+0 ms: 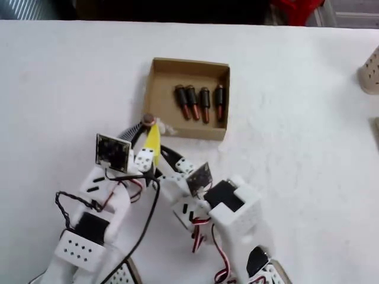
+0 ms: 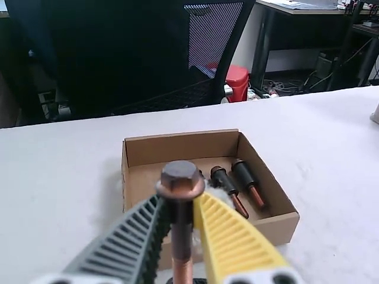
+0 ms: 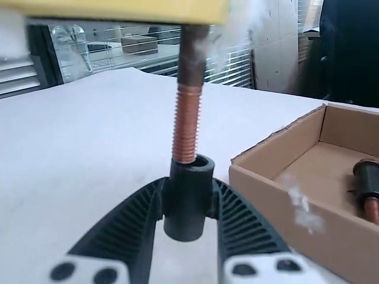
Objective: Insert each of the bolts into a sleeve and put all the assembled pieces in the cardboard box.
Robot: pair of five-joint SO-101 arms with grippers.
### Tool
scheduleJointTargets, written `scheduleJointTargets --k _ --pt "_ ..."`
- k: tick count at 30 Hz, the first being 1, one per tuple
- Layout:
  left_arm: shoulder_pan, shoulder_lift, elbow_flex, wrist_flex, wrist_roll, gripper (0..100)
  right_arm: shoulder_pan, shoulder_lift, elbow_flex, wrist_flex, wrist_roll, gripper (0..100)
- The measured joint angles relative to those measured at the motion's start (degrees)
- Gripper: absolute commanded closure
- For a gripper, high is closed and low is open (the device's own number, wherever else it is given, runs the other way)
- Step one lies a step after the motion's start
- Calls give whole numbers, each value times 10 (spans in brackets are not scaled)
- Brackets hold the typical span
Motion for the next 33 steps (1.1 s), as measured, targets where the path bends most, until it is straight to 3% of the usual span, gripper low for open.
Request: scheduleJointTargets --k 14,23,33 --pt "-1 3 -51 0 0 978 -1 0 0 0 0 982" --pt "-23 149 -127 0 0 978 -1 0 0 0 0 982" --pt "4 57 -66 14 15 978 -1 0 0 0 0 982"
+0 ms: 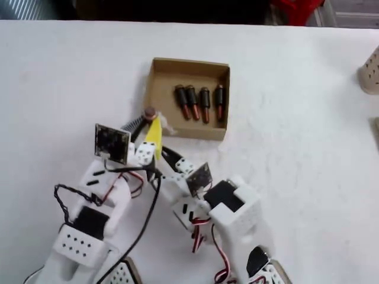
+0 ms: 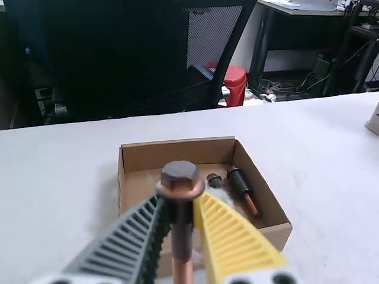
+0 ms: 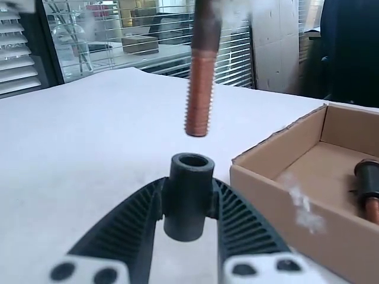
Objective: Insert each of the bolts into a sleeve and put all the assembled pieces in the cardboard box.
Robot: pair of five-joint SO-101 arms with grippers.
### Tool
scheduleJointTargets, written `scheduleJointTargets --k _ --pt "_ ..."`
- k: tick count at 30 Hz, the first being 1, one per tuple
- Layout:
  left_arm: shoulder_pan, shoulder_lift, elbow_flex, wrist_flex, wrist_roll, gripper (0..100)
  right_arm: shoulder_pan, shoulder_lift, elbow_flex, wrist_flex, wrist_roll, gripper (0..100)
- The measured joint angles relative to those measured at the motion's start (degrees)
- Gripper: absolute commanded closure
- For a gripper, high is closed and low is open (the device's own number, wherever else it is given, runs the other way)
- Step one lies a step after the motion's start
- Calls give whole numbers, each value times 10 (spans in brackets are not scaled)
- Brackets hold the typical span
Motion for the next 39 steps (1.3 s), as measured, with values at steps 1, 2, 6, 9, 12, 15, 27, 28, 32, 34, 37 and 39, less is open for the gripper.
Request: scheduleJointTargets --k 1,2,6,9,12,15,27,28,32,34,37,39 --pt "2 -8 3 4 1 978 0 0 0 0 0 982" --pt "2 -14 4 4 1 978 0 0 0 0 0 982" --pt "2 -20 8 4 1 978 0 0 0 0 0 982" --pt "2 -24 25 4 0 978 0 0 0 0 0 982" --pt "2 -24 40 4 0 978 -1 0 0 0 0 982" --pt "2 -25 44 4 0 978 -1 0 0 0 0 982" --pt "1 -26 44 4 -8 977 -1 0 0 0 0 982" --pt "1 -26 44 4 -9 977 -1 0 0 0 0 982" --pt "1 -26 44 4 -15 977 -1 0 0 0 0 982" --pt "-3 -26 44 -1 -18 977 -1 0 0 0 0 982" --pt "-15 -26 57 -16 -18 977 -1 0 0 0 0 982" --pt "-16 -26 66 -23 -19 977 -1 0 1 1 0 982"
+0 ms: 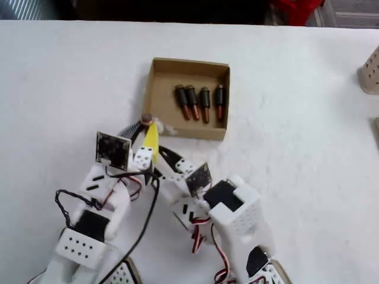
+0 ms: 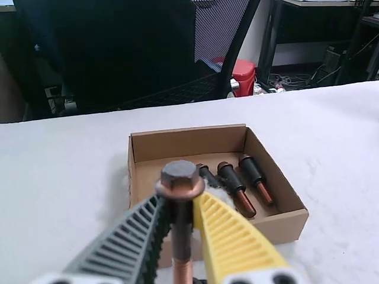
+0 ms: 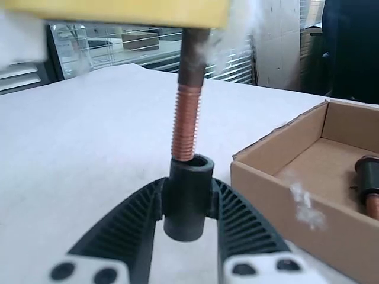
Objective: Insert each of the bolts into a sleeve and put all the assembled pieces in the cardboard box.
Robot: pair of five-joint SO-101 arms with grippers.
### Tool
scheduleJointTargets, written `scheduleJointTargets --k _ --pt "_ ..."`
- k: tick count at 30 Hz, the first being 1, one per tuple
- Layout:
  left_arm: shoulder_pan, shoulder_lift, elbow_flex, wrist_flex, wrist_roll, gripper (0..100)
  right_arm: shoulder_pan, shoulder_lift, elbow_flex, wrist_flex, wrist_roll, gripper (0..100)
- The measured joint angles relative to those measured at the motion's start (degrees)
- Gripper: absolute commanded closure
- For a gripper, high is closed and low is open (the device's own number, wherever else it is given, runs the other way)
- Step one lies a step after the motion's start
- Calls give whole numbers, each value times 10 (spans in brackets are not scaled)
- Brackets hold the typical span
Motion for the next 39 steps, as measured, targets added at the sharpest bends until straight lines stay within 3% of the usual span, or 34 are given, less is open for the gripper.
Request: scheduleJointTargets --k 22,30,39 --pt "21 -3 21 -21 19 978 -4 0 0 -1 0 982" --pt "21 -3 21 65 19 977 -6 0 0 -1 0 982" --pt "21 -3 21 100 19 977 -8 0 0 -1 0 982"
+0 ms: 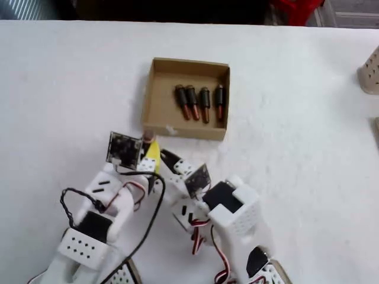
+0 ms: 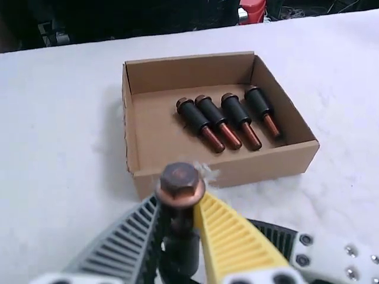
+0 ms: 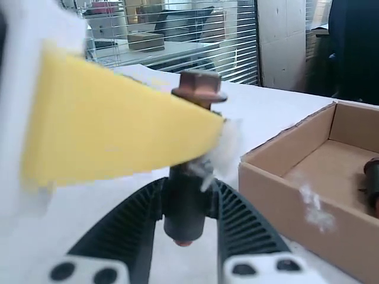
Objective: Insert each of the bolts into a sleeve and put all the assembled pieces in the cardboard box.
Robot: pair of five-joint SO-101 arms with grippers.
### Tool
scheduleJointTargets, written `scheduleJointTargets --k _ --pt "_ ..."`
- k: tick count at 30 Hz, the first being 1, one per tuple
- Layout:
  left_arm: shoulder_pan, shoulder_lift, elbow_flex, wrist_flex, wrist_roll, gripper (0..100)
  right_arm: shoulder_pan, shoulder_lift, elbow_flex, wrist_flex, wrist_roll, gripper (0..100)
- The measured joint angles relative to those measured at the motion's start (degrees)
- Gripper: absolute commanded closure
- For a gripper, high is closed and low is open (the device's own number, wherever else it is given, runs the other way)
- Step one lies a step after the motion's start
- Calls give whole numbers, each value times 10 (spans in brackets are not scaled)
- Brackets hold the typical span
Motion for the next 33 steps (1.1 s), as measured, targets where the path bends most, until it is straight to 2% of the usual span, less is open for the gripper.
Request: scheduleJointTargets --k 8,16,19,26,29,33 --pt "0 -3 -1 68 0 977 -2 0 1 1 2 982" --pt "-1 -14 31 70 0 972 -2 2 4 6 2 982" --pt "-1 -14 31 70 0 891 -2 2 4 13 2 982" --pt "0 -14 35 75 -26 557 0 2 4 29 2 982" --pt "-1 -14 35 76 -22 508 3 2 4 28 0 982" --pt "-5 -12 25 83 -15 507 12 2 4 28 0 982"
